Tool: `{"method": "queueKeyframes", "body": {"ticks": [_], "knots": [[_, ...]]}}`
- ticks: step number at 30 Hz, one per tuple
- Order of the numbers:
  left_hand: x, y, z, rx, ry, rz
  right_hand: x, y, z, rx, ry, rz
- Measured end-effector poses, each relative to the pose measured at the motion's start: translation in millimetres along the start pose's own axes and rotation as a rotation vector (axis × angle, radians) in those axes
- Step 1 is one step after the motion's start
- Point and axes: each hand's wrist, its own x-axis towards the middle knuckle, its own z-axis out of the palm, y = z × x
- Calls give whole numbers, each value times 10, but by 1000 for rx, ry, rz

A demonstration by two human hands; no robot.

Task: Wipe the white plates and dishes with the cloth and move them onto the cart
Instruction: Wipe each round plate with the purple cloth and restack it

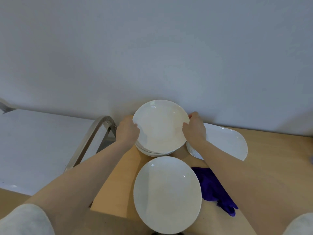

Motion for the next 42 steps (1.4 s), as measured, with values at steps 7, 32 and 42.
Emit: {"method": "queueKeyframes", "body": {"ticks": [7, 32, 42], "knots": [[-339, 54, -60, -59, -33, 47, -354, 162, -217, 129, 12, 53], [-1853, -746, 172, -156, -126, -86, -1904, 672, -130, 175, 95, 159], [-1839, -811, 224, -70, -162, -78, -1978, 801, 8, 51, 27, 177]]}}
